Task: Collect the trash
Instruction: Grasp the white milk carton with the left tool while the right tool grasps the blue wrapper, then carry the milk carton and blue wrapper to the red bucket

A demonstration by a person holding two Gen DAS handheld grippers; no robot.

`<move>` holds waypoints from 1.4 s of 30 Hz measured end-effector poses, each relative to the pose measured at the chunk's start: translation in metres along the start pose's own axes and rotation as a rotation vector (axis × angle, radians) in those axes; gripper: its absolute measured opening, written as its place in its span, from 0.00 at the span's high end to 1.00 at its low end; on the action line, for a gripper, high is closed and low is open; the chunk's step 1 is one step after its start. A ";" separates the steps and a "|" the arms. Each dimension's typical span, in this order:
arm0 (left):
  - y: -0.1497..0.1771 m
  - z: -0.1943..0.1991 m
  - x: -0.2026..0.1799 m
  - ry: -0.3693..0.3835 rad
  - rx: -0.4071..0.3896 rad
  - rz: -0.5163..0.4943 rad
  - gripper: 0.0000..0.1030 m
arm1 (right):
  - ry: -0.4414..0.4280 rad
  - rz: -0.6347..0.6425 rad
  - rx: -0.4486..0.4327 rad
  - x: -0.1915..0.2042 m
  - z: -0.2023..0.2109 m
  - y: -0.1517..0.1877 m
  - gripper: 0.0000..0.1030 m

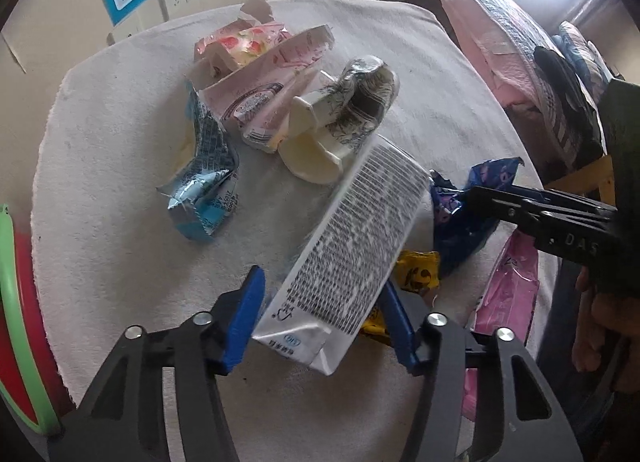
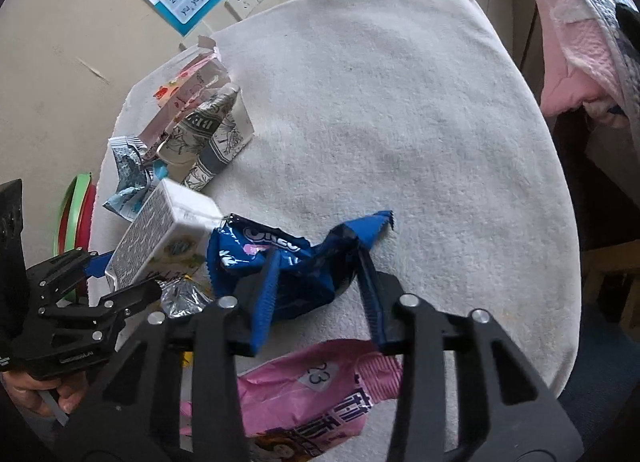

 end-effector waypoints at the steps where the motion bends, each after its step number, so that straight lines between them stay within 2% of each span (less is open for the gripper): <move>1: 0.000 0.001 0.000 0.000 -0.003 0.002 0.51 | -0.007 0.001 0.000 0.001 0.001 0.000 0.65; 6: 0.002 0.010 -0.001 0.003 -0.017 -0.010 0.58 | -0.023 0.017 -0.017 0.006 0.008 0.000 0.68; 21: 0.009 0.058 0.001 -0.033 -0.118 0.011 0.66 | -0.029 0.064 -0.119 0.020 0.059 0.006 0.69; 34: 0.024 0.104 0.009 -0.065 -0.216 0.047 0.66 | -0.048 0.161 -0.202 0.070 0.098 0.009 0.69; 42: 0.039 0.133 0.030 -0.108 -0.273 0.107 0.66 | -0.070 0.229 -0.229 0.106 0.112 0.017 0.69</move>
Point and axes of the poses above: each gripper's, at about its wrist camera, not at the fingertips, and z roughly against the way its jaws point, x to its left, y to its underside, the point moved 8 cm from there along -z, roughly the way its jaws point, and after that the axes turned 14 degrees about -z, right-handed, at the moved point
